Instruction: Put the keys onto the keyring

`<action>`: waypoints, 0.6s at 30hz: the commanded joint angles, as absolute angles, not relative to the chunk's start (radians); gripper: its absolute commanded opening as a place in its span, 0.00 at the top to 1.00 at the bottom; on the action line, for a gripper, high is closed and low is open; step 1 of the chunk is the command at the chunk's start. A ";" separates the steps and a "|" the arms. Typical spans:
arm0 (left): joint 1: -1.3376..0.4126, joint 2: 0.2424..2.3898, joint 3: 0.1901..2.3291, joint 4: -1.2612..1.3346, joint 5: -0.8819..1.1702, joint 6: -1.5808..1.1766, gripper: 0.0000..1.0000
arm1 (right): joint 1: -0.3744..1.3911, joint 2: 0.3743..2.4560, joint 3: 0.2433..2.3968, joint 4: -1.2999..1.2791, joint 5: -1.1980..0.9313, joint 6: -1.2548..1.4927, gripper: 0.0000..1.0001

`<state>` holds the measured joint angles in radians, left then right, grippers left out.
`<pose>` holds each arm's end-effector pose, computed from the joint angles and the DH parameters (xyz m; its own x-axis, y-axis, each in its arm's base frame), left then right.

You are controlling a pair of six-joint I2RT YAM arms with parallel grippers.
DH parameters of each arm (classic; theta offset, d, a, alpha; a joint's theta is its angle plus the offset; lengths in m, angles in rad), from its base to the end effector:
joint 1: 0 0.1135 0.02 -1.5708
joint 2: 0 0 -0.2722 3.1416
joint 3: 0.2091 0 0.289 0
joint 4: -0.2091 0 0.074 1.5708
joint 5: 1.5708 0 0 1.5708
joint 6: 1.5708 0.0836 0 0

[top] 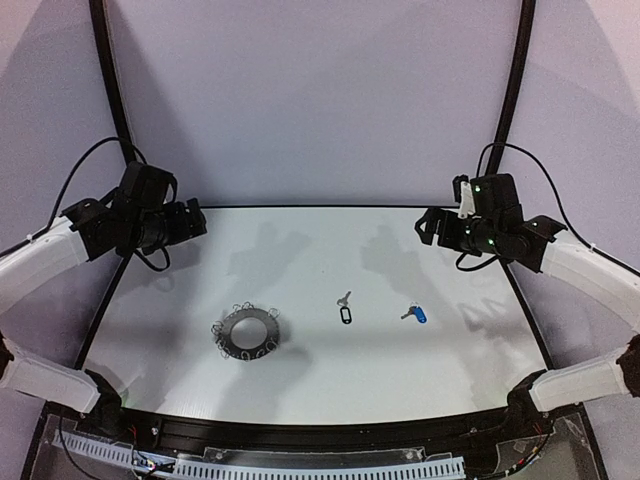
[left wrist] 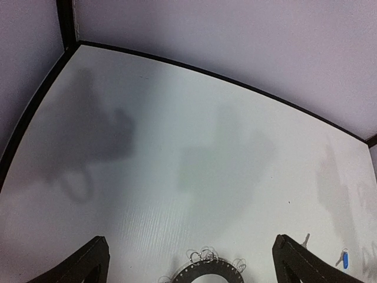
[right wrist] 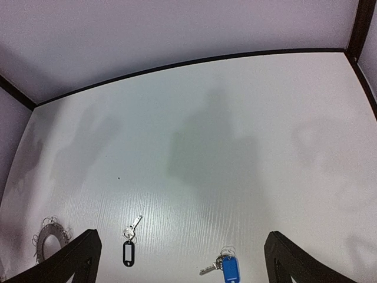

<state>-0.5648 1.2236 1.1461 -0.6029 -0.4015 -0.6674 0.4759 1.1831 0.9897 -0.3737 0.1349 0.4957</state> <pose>0.2973 -0.1497 0.3124 -0.5635 -0.3174 -0.7627 -0.1435 0.9468 -0.2880 0.3059 0.1450 0.2858 -0.5880 0.2272 -0.7763 -0.0835 0.9376 0.3376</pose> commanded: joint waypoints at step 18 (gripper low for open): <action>-0.561 0.967 0.919 -0.660 -0.218 -0.611 0.01 | 0.704 1.814 1.394 -0.386 -0.659 0.117 0.02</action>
<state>-0.5648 1.0275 0.9691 -0.6735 -0.2272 -0.5873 0.6025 1.6352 1.2606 -0.3077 -0.4561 0.2527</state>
